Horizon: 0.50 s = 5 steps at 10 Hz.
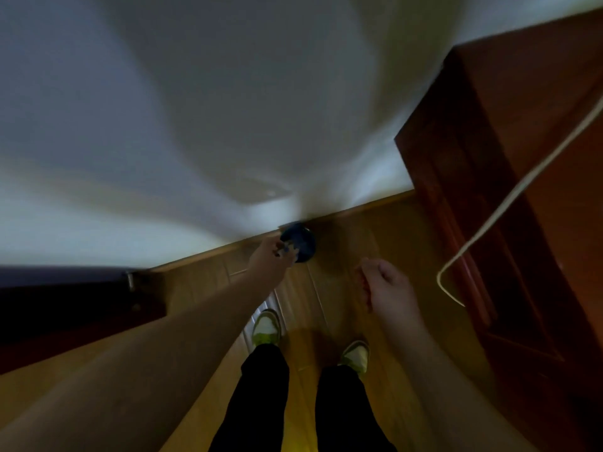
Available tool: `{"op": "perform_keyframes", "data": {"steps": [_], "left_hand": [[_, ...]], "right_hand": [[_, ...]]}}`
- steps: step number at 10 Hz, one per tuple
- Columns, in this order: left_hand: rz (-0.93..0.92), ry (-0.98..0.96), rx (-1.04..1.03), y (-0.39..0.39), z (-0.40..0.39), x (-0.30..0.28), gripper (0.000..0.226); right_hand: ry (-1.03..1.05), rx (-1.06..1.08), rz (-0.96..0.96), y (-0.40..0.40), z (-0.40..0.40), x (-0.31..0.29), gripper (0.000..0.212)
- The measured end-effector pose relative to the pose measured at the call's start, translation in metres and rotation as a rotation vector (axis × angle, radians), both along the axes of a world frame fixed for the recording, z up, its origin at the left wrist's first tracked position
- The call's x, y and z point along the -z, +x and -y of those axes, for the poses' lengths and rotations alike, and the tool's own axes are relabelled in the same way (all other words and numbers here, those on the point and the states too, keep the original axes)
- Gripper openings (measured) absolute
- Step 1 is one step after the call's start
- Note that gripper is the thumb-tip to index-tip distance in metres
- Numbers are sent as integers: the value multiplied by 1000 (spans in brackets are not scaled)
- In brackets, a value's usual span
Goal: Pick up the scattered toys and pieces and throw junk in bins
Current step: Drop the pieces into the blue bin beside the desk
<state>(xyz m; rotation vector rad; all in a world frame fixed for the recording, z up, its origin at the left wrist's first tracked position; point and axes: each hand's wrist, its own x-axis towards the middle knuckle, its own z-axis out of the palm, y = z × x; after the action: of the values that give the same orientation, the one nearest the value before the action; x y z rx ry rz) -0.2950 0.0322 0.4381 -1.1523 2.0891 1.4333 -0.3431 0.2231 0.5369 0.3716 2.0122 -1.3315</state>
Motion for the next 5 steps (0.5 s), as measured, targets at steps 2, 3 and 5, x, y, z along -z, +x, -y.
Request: {"op": "perform_keyframes", "data": {"steps": [2, 3, 5], "left_hand": [[61, 57, -201, -5, -9, 80, 20], [123, 81, -185, -11, -1, 120, 52], [156, 76, -224, -33, 1, 145, 25]], "right_hand": [[2, 96, -36, 1, -17, 50, 26], [1, 140, -8, 1, -24, 61, 26], [-23, 173, 6, -4, -31, 70, 25]]}}
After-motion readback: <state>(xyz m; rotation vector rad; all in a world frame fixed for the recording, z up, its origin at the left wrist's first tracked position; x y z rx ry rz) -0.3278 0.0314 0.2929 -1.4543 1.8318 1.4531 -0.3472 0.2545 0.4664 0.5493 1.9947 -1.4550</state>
